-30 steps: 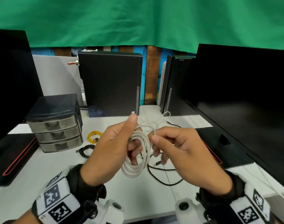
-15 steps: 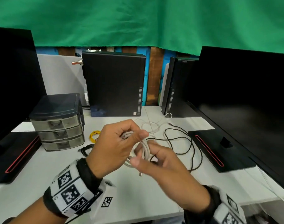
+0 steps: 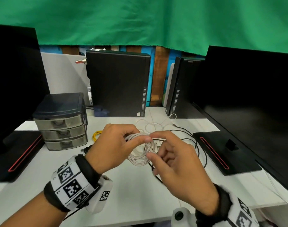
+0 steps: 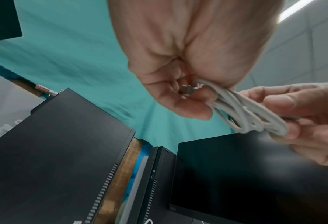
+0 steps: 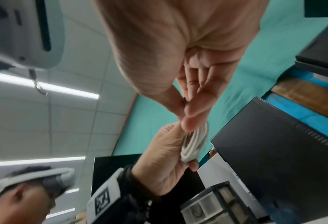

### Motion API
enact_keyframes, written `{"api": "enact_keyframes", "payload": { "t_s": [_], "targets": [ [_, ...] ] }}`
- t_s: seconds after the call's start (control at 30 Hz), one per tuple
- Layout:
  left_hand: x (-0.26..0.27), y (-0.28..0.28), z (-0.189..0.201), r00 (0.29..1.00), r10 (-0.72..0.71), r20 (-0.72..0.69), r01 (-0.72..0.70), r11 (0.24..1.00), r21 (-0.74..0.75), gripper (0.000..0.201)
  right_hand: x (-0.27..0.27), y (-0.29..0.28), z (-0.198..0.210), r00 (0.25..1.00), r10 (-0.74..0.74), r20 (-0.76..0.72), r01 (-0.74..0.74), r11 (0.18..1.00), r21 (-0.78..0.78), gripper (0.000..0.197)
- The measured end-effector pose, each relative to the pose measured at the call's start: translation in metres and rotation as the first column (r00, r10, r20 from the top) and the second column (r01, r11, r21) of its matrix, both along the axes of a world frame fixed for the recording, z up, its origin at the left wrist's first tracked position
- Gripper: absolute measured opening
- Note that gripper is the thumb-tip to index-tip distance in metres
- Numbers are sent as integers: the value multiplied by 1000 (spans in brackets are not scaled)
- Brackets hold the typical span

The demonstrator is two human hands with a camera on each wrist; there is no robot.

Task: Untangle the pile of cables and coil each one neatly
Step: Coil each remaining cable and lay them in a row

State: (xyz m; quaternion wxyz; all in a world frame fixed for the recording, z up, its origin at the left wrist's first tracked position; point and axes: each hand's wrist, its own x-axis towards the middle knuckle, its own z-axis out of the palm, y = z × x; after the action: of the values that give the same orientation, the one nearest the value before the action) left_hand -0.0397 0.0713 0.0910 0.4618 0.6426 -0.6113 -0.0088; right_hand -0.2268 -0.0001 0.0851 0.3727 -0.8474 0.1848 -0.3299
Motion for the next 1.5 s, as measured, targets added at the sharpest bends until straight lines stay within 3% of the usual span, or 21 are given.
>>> {"api": "enact_keyframes", "payload": {
  "t_s": [0.13,0.23,0.33,0.47,0.57,0.63,0.8,0.9,1.03,1.2,1.4,1.5],
  "targets": [
    [8,-1,0,987,6,163,1,999,-42,42,2,-9,9,999,-18,50,8,979,204,19],
    [14,-2,-6,981,9,193,-7,1000,-13,45,8,-18,6,998,-59,26,51,969,242,6],
    [9,-4,-13,992,-4,130,4,1000,3,45,19,-18,0,1000,-31,-4,31,955,295,14],
    [12,-5,-11,1000,28,-9,-27,999,43,49,36,-18,-1,994,0,111,-54,873,485,18],
    [30,3,-1,998,61,-21,-57,984,167,52,50,-21,-5,988,-31,148,-49,859,509,14],
    [48,10,8,993,118,-30,-109,970,219,55,60,-25,-13,994,-46,98,-13,847,532,15],
    [93,34,33,952,284,-117,-265,952,154,52,85,-35,-62,970,73,-233,66,840,538,20],
    [103,44,40,939,303,-162,-287,951,114,41,103,-29,-97,932,125,-341,89,832,548,23],
    [101,45,40,935,309,-176,-290,949,122,29,121,-17,-111,952,123,-280,92,757,647,22],
    [91,35,35,944,296,-149,-273,949,157,20,92,-29,-100,949,40,-312,117,876,468,18],
    [69,11,11,978,199,-61,-174,941,291,9,29,-66,-64,952,-114,-285,252,821,513,15],
    [74,2,-10,982,186,13,-174,887,427,13,21,-76,-46,966,-166,-199,246,827,506,17]
  ]
}}
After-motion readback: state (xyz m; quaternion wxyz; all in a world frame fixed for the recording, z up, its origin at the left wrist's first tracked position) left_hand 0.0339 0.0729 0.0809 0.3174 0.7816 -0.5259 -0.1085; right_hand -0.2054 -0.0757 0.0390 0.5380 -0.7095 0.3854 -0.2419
